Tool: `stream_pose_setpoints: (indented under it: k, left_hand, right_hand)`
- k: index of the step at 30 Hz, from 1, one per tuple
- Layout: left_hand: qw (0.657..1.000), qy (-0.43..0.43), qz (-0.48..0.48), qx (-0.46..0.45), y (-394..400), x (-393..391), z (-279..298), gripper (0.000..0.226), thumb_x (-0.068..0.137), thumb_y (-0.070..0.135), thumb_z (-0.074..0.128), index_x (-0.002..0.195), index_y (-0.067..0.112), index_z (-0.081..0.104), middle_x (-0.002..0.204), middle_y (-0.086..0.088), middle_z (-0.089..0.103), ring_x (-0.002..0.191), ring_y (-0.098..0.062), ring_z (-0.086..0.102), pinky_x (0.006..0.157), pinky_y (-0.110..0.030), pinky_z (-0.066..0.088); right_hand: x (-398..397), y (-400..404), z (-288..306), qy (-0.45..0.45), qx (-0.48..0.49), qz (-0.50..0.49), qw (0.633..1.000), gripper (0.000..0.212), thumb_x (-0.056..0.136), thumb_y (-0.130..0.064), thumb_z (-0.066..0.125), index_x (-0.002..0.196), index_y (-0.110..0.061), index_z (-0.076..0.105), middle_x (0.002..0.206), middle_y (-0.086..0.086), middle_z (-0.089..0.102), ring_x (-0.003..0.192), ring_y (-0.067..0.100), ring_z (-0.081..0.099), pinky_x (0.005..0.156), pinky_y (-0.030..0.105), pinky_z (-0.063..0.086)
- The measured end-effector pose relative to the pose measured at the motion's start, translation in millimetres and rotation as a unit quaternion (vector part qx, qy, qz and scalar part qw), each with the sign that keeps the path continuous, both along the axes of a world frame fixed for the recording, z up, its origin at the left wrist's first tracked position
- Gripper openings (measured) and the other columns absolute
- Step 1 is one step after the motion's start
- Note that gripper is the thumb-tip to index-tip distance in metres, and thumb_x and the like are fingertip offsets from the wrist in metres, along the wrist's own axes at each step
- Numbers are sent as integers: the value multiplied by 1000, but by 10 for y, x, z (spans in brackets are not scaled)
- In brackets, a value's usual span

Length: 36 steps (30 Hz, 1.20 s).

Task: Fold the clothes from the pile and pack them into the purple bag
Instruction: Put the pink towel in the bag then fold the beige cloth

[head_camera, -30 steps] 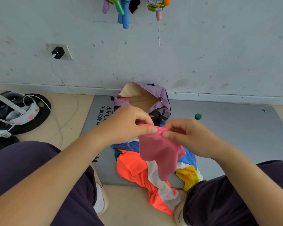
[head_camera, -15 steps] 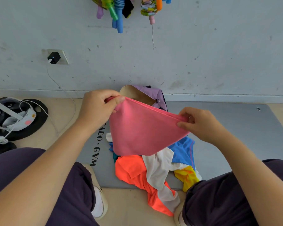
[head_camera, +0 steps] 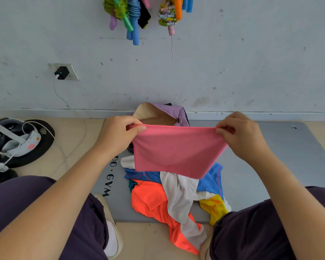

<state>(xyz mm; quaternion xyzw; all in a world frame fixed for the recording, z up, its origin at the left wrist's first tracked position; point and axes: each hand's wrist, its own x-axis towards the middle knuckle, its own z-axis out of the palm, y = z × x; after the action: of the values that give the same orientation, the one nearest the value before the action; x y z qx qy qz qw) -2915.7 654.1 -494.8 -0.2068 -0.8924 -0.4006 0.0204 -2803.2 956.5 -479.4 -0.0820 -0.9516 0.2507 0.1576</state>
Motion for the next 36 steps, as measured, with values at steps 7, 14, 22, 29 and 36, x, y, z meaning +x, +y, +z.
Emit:
stream_pose_setpoints:
  k: [7,14,22,29,36]
  left_hand:
    - [997,-55,56,8,-34,-69,-44,21,91,31,65,78,15,64,65,8,61,62,-20,69,68,-39,55]
    - [973,-140,100,156,-83,-86,-10,14,85,29,74,74,21,70,53,10,60,45,-13,49,38,-20,40]
    - [944,-252,47,207,149,185,67,11,77,23,82,77,14,76,71,3,69,61,-10,64,60,-26,58]
    - [906,-348,-83,225,401,577,167,17,85,8,72,97,-5,70,82,-10,72,74,-13,70,70,-22,58]
    - [882,-378,-100,263,438,636,196,18,85,18,69,97,5,75,94,-11,76,84,-16,72,76,-24,57]
  right_hand:
    - [-13,50,-33,-78,-71,-28,994,22,91,-32,63,78,-15,58,70,-2,59,72,18,55,66,19,43]
    - [-7,-4,-5,-79,-219,-59,971,14,88,-29,70,80,-17,67,44,-3,57,33,9,45,40,15,38]
    - [157,-363,135,-198,-401,172,878,6,95,-5,58,100,-7,61,77,15,73,70,32,72,66,32,58]
    - [255,-686,165,-217,-365,229,876,9,94,-5,60,102,-5,62,86,6,76,79,23,74,71,30,56]
    - [293,-783,163,-16,-217,154,964,6,78,-20,80,77,-22,74,52,-10,51,49,5,42,50,12,31]
